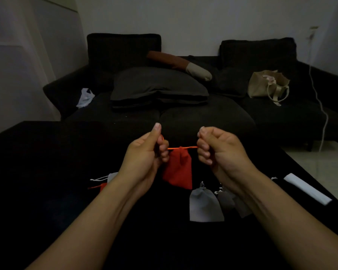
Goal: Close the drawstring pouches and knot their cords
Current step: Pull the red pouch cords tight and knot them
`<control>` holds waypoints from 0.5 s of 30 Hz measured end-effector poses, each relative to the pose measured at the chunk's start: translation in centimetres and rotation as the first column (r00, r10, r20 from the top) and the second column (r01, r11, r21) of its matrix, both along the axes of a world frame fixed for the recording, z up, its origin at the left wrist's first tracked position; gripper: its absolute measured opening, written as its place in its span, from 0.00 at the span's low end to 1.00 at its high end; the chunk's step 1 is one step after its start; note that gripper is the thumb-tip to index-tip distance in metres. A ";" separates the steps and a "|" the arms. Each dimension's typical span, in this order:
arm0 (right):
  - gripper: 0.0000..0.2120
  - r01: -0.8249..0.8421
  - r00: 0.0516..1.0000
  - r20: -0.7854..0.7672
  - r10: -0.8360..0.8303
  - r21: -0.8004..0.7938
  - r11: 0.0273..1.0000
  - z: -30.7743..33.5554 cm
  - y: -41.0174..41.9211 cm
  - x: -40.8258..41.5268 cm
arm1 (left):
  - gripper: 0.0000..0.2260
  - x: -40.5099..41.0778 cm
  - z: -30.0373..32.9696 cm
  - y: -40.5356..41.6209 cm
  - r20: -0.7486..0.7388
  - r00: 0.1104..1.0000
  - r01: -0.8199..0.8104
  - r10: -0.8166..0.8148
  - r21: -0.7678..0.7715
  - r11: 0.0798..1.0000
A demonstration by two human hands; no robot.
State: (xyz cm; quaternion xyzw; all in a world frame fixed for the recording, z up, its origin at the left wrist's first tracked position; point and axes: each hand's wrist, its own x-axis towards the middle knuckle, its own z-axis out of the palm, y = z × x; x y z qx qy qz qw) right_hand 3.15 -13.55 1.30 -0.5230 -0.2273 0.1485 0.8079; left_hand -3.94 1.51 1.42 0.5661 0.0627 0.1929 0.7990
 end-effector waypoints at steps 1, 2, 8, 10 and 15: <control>0.09 0.026 0.998 0.058 -0.023 -0.051 0.998 -0.1 -0.1 0.0 | 0.19 0.0 -0.1 0.0 -0.004 1.000 -0.010 0.010 0.060 0.998; 0.08 0.043 0.992 0.125 -0.028 -0.121 0.992 -0.3 -0.2 -0.1 | 0.20 -0.2 -0.3 0.0 -0.014 1.000 -0.017 0.019 0.131 0.991; 0.09 0.387 0.699 0.665 0.264 -0.662 0.642 -1.2 -1.8 0.1 | 0.10 -1.0 -0.7 0.3 -0.041 0.999 0.033 -0.021 0.339 0.940; 0.05 0.455 0.639 0.702 0.313 -0.674 0.583 -1.1 -1.6 0.0 | 0.03 -0.9 -0.8 0.7 -0.083 0.996 0.050 -0.016 0.430 0.901; 0.06 0.349 0.741 0.617 0.264 -0.690 0.634 -1.4 -1.4 -0.1 | 0.05 -1.3 -1.7 1.8 -0.248 0.969 0.203 0.004 0.800 0.565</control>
